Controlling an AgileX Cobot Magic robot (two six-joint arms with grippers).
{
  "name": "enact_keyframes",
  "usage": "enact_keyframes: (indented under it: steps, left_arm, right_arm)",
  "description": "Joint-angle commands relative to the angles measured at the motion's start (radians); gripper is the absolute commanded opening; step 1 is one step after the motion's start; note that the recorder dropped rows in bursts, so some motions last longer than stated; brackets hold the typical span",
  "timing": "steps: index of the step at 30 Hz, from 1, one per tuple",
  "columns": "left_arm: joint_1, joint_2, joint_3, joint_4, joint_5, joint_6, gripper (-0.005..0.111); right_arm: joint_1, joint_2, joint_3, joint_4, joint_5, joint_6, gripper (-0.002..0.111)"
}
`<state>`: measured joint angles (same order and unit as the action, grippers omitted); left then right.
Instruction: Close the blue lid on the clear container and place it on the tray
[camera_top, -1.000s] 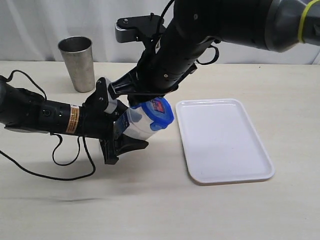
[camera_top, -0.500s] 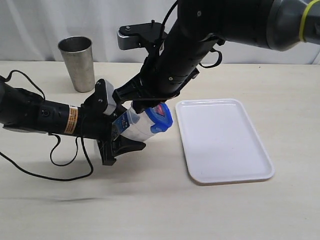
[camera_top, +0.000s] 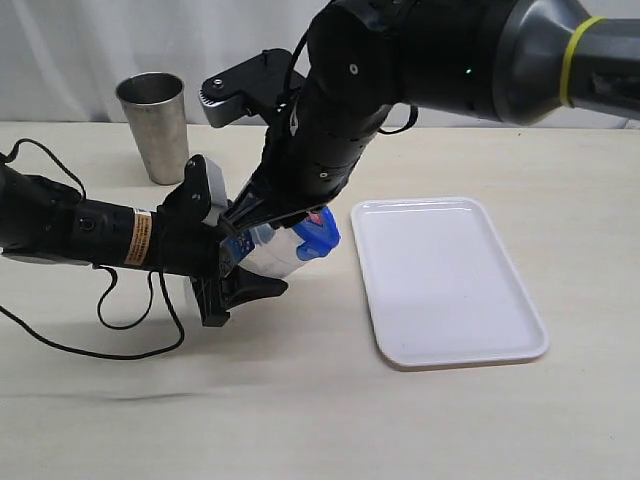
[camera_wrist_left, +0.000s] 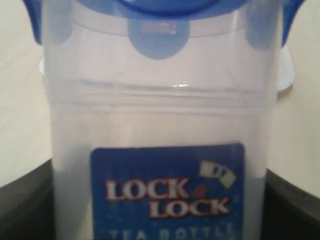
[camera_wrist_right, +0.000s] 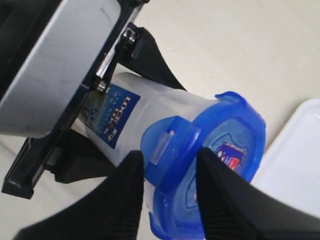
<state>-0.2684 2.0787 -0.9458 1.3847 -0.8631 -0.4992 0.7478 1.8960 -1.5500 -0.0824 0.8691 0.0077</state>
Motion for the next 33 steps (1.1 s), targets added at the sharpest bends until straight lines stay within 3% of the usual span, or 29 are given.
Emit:
enact_keyframes:
  steps: [1,16,20,25,33]
  left_arm:
    - [-0.012,-0.014,-0.005,-0.037,-0.098,0.001,0.0]
    - [-0.012,-0.014,-0.005,-0.043,-0.219,0.031,0.0]
    - [-0.012,-0.014,-0.005,-0.043,-0.322,0.035,0.0]
    - [-0.012,-0.014,-0.005,-0.043,-0.358,0.035,0.0]
    - [-0.012,-0.014,-0.005,-0.059,-0.358,0.035,0.0]
  right_arm:
    - [0.033,0.044,0.015,0.041,0.021,0.008,0.031]
    - [0.033,-0.235,0.039,0.054,-0.1,-0.131,0.031]
    - [0.033,-0.352,0.166,0.055,-0.106,-0.131,0.03]
    - [0.033,-0.522,0.432,0.038,-0.272,-0.127,0.005]
    - [0.033,-0.775,0.606,0.038,-0.37,-0.127,0.005]
